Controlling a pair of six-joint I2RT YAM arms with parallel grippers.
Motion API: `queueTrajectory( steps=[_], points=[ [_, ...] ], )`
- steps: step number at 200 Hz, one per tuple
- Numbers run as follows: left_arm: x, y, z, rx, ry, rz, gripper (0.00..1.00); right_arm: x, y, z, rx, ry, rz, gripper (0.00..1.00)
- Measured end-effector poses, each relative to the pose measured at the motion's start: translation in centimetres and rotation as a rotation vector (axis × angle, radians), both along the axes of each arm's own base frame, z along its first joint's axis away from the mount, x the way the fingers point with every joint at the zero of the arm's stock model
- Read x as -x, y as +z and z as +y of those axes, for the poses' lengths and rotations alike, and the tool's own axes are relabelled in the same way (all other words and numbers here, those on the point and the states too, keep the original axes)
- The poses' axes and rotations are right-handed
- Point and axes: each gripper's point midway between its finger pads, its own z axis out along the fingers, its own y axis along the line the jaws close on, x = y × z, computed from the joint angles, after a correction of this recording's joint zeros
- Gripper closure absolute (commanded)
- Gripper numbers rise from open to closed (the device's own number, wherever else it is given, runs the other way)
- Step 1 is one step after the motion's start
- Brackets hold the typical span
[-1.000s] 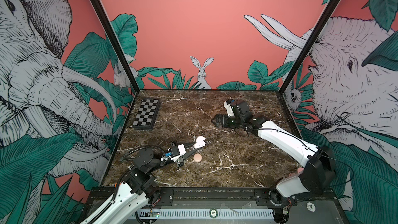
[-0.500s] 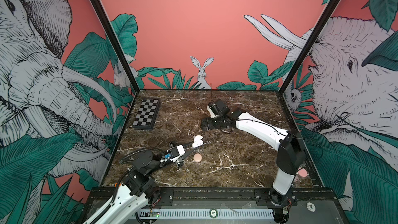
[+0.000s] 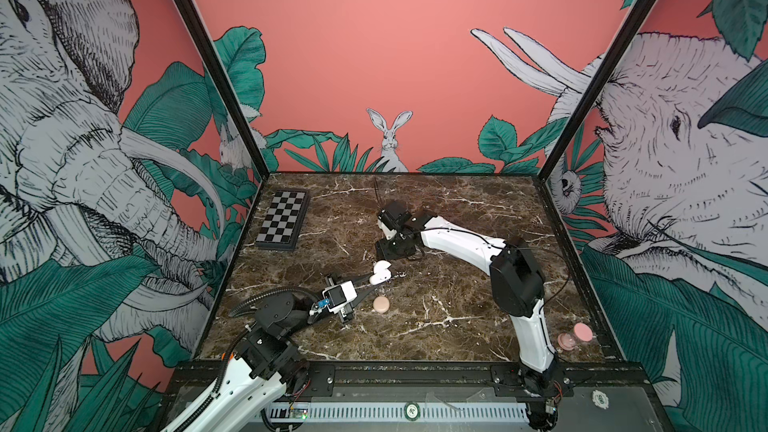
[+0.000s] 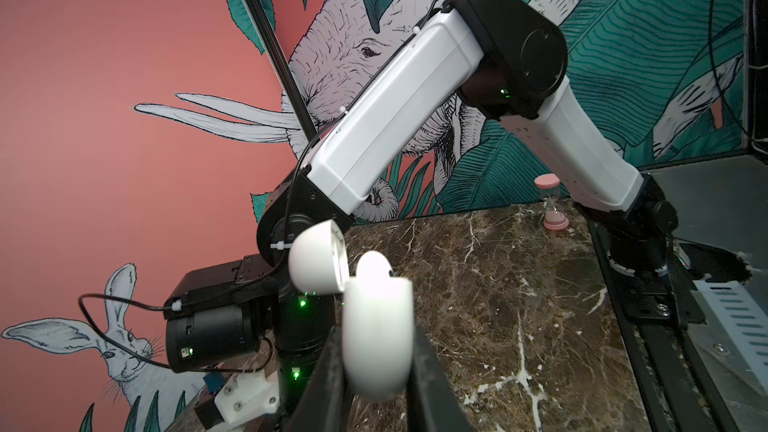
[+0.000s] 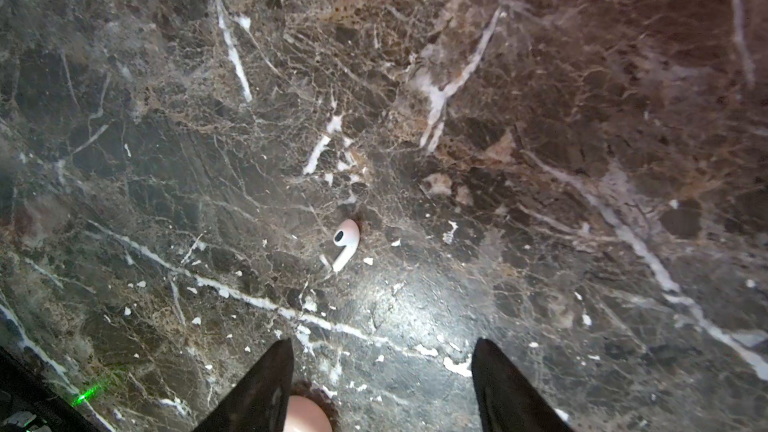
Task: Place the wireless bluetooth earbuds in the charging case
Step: 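Swing the right gripper over the second white earbud on the table, then descend and close the right gripper on the second white earbud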
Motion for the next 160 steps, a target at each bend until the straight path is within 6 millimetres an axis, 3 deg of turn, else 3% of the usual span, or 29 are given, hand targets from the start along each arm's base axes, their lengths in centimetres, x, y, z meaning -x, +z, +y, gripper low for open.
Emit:
queueTrajectory(
  steps=[76,160],
  points=[
    [0.0,-0.1,0.0,-0.008,0.002,-0.014,1.0,-0.4,-2.6,1.1,0.041,0.049,0.032,0.47],
    [0.0,-0.5,-0.1,-0.025,0.004,-0.013,1.0,-0.3,-3.5,2.5,0.054,0.105,0.037,0.56]
  ],
)
